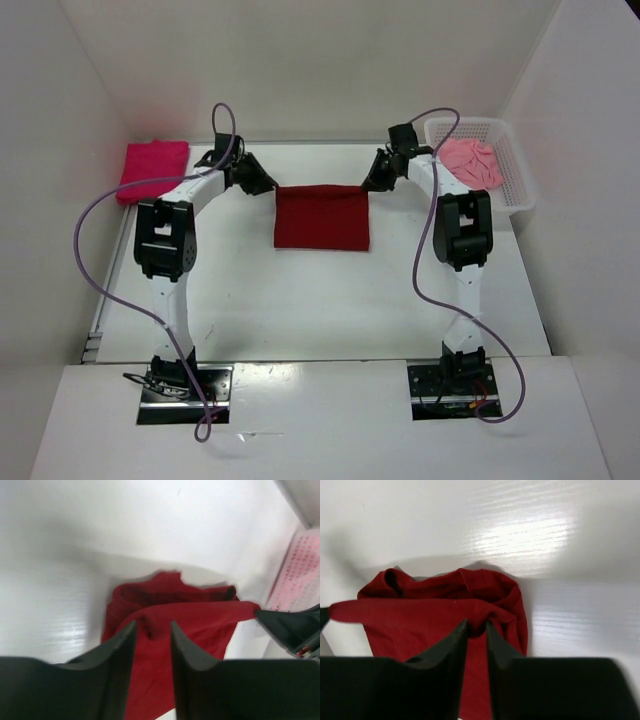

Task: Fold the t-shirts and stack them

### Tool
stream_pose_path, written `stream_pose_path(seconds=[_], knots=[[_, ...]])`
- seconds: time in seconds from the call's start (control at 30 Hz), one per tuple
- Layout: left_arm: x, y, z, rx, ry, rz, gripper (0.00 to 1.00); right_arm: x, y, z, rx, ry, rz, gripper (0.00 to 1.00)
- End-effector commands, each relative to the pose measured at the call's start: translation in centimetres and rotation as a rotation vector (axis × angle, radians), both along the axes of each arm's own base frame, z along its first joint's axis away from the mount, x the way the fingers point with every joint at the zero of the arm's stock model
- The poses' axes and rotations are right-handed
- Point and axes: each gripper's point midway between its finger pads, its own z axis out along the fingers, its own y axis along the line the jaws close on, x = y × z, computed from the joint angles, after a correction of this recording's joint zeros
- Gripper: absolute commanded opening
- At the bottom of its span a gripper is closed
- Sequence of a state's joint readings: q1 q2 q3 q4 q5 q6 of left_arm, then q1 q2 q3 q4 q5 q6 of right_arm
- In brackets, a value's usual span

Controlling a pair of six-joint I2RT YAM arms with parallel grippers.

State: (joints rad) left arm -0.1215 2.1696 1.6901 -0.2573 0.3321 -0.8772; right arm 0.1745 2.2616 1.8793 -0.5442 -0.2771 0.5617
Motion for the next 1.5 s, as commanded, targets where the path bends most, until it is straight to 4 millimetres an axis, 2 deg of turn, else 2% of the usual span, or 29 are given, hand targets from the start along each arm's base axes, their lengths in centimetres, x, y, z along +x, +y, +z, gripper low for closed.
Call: stream_pose_path(seconds=[0.0,0.03,0.07,0.1,0.17,0.2,0.23,0.27,0.3,0.33,0.37,0.43,0.5,0.53,0.57,0.6,0.67,0.7,0.8,0.83,0.87,0.97,1.0,1.1,1.2,1.27,1.3,1.37,1.47], knots=[[3.5,1.1,6.5,0.025,-0.210,0.055,0.44,2.2,-0.7,4.2,0.017,-0.111,-0.013,0.30],[3.2,1.5,8.5,0.042,-0.252,0.068,0.49,2.0,-0.7,4.9,0.018,-0.115,-0.013,0.35],[3.2,1.8,9.8,0.054,-0.292,0.075,0.52,2.0,-0.7,6.8,0.023,-0.148,-0.013,0.36],[2.9,1.9,10.6,0.059,-0.314,0.069,0.53,1.6,-0.9,7.3,0.015,-0.152,-0.003,0.36],[1.8,2.0,11.4,0.058,-0.325,0.070,0.51,0.8,-1.1,8.7,-0.012,-0.181,-0.008,0.40],[1.0,0.9,12.1,0.046,-0.340,0.044,0.48,0.0,0.1,9.0,-0.032,-0.190,0.017,0.40],[-0.2,-0.3,10.6,0.032,-0.315,0.007,0.46,-0.4,0.5,9.2,-0.041,-0.204,0.030,0.37],[-1.5,-3.0,9.6,0.017,-0.296,-0.054,0.46,-1.6,1.4,8.8,-0.030,-0.190,0.057,0.31],[-2.5,-4.5,8.7,0.006,-0.278,-0.094,0.46,-2.2,2.4,8.2,-0.017,-0.181,0.083,0.26],[-3.6,-6.0,8.1,-0.011,-0.264,-0.139,0.46,-3.1,4.4,7.8,-0.002,-0.173,0.131,0.17],[-5.2,-7.6,5.3,-0.012,-0.206,-0.182,0.46,-3.9,5.7,6.2,0.010,-0.134,0.168,0.12],[-6.3,-8.4,2.5,-0.047,-0.152,-0.196,0.46,-6.0,8.5,3.9,0.011,-0.080,0.234,0.08],[-7.7,-8.2,-0.8,-0.042,-0.087,-0.204,0.46,-7.1,10.1,2.6,0.037,-0.050,0.252,0.08],[-8.2,-8.0,-1.5,-0.038,-0.069,-0.204,0.46,-8.3,10.4,1.4,0.044,-0.019,0.261,0.08],[-8.8,-7.8,-2.3,-0.029,-0.054,-0.210,0.45,-8.7,11.0,1.7,0.054,-0.033,0.266,0.08],[-10.0,-7.4,-3.9,-0.015,-0.023,-0.218,0.45,-9.1,10.9,1.6,0.060,-0.030,0.258,0.07],[-11.2,-7.3,-3.8,-0.005,-0.026,-0.216,0.45,-10.9,10.4,-0.2,0.050,-0.009,0.252,0.07],[-13.0,-6.7,-4.8,0.002,0.008,-0.216,0.45,-12.2,9.7,-1.6,0.030,0.030,0.244,0.07],[-15.6,-6.7,-6.1,0.012,0.053,-0.220,0.45,-14.3,8.3,-4.2,-0.009,0.090,0.229,0.05],[-16.6,-7.1,-5.8,0.004,0.052,-0.227,0.45,-14.8,8.2,-4.5,-0.007,0.101,0.220,0.05],[-18.7,-6.4,-7.3,0.009,0.106,-0.219,0.45,-15.3,7.9,-4.9,-0.008,0.105,0.220,0.04],[-21.6,-6.7,-6.2,-0.020,0.114,-0.225,0.48,-18.6,7.9,-5.1,0.004,0.135,0.232,0.04],[-23.3,-6.4,-6.7,-0.020,0.138,-0.226,0.50,-19.9,7.3,-5.6,-0.003,0.158,0.232,0.04],[-23.3,-5.6,-2.2,-0.011,0.035,-0.184,0.55,-20.4,7.0,-3.9,-0.002,0.132,0.243,0.08],[-20.6,-5.0,1.7,0.007,-0.064,-0.162,0.55,-19.2,8.1,-1.0,0.025,0.083,0.281,0.11],[-18.2,-5.7,4.3,-0.020,-0.131,-0.162,0.55,-18.1,9.1,1.1,0.064,0.043,0.301,0.12],[-17.4,-5.7,3.4,-0.021,-0.105,-0.159,0.55,-17.2,9.0,1.9,0.077,0.024,0.292,0.12],[-15.6,-6.4,3.6,-0.032,-0.126,-0.166,0.55,-15.0,9.2,2.8,0.087,-0.014,0.278,0.12],[-13.4,-7.0,1.3,-0.045,-0.087,-0.164,0.55,-12.2,9.4,1.2,0.092,-0.001,0.261,0.11]])
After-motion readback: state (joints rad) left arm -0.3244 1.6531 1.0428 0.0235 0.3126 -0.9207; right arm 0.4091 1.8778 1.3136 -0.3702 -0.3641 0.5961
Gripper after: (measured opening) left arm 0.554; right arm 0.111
